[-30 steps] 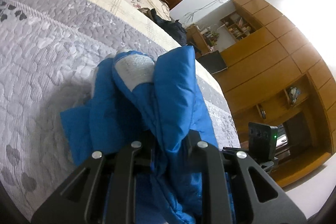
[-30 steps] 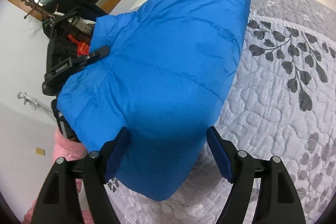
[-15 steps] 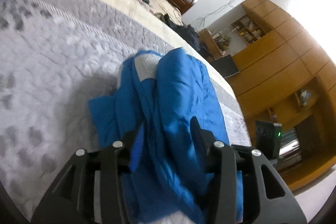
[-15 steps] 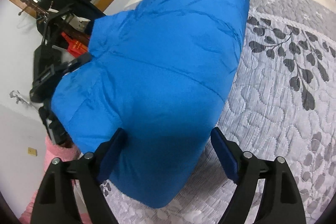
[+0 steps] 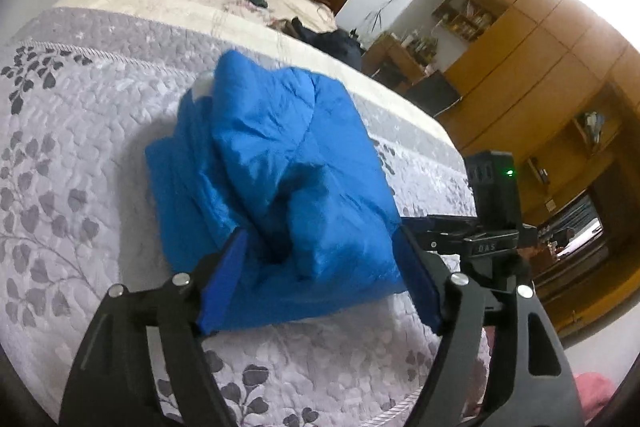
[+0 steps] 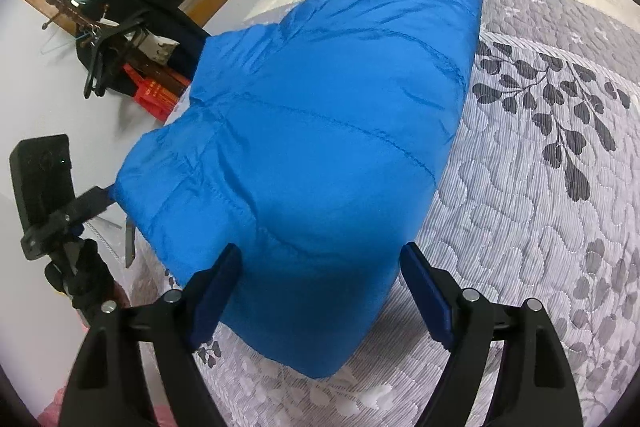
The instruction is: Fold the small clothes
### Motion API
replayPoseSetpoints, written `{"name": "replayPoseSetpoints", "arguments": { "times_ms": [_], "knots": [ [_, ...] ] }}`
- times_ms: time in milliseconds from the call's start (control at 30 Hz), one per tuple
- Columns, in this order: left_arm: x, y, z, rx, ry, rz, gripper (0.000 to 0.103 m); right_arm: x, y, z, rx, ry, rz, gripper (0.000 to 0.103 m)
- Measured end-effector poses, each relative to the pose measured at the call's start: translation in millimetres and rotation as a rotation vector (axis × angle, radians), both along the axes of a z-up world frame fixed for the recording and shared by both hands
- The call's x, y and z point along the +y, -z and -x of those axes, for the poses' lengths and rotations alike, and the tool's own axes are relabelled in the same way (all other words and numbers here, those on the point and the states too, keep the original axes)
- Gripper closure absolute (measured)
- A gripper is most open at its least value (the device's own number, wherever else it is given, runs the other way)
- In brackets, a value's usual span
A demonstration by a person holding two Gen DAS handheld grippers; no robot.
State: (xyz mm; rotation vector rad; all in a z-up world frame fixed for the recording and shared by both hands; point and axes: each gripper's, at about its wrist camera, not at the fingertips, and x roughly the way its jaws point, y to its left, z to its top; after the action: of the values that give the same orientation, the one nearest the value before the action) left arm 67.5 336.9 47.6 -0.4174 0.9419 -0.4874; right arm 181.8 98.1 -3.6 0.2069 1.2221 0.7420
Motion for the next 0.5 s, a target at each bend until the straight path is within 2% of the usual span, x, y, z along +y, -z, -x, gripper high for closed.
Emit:
{"name": "replayPoseSetpoints", "arguments": {
  "times_ms": [33, 67, 100, 167, 300, 500],
  "knots": [
    [-2.4, 3.2, -3.8, 0.015, -0.004, -0.013, 0.031, 0.1, -0.1, 0.3, -0.001, 0.001, 0.001, 0.020],
    [-3.4, 8.1, -8.3, 0.034, -0.013, -0.021, 0.044, -0.6, -0.1, 0.8, -0.002, 0.001, 0.001, 0.020],
    [-2.9, 14.4, -14.7, 0.050, -0.014, -0.014, 0.053, -0.1, -0.4, 1.6, -0.003, 0.001, 0.002, 0.020],
    [1.1, 26.0, -22.8, 0.089, -0.005, 0.046, 0.079, 1.5, -2.6, 2.8, -0.003, 0.002, -0.001, 0.020],
    [17.1, 35.6, -21.0, 0.106, -0.016, 0.157, 0.091, -2.7, -6.3, 4.9, 0.006, 0.002, -0.025, 0.020],
    [45.6, 31.5, 6.3, 0.048, -0.047, 0.170, 0.093, -1.5, -5.1, 13.8, 0.025, -0.031, -0.043, 0.021]
  ]
}}
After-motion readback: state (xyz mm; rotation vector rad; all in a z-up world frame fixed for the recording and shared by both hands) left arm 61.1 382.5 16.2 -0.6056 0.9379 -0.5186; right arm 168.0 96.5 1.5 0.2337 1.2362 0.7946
